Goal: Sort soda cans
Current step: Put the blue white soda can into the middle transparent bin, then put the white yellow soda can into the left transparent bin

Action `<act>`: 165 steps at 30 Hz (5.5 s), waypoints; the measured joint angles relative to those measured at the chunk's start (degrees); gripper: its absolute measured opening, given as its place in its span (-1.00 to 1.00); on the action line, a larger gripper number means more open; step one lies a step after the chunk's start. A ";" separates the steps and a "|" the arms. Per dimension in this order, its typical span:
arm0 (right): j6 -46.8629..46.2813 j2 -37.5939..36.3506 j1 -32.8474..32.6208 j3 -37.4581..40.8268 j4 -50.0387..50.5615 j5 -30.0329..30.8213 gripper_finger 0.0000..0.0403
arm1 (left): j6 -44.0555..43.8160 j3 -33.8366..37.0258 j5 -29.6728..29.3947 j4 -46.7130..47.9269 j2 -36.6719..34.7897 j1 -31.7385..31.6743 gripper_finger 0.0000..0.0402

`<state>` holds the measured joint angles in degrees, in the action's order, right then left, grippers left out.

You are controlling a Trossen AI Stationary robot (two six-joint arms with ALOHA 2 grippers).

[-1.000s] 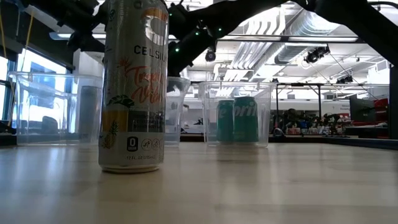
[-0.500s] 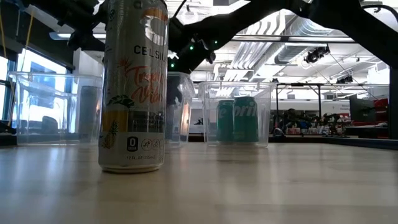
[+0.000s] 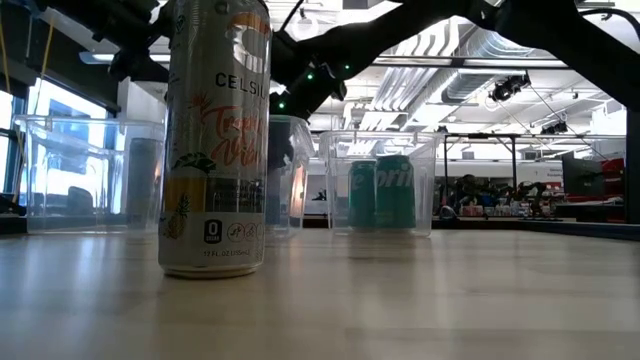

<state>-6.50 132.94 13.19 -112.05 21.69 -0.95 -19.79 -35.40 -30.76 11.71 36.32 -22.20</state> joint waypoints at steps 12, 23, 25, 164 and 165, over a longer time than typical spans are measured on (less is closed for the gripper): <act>-0.60 -0.34 -0.07 0.04 0.03 1.62 0.89 | 0.11 0.00 -0.02 0.10 0.00 0.02 0.82; -0.97 -0.43 -0.04 -0.09 0.41 -0.70 0.80 | 0.04 -0.02 -0.02 0.45 0.00 0.02 0.82; -0.96 -0.33 -0.04 -1.45 1.86 -1.22 0.81 | 0.07 -0.02 -0.03 0.45 -0.01 0.01 0.82; 4.94 -38.76 -5.29 -19.76 54.71 17.51 0.81 | -24.07 -22.07 9.33 58.52 26.40 3.03 0.19; 4.94 -38.75 -5.29 -19.76 54.73 17.53 0.81 | -24.39 -20.91 9.32 57.79 26.40 2.50 0.19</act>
<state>-1.56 94.19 7.90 -131.81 76.42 16.58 -44.18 -56.30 -21.44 69.51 62.72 -19.70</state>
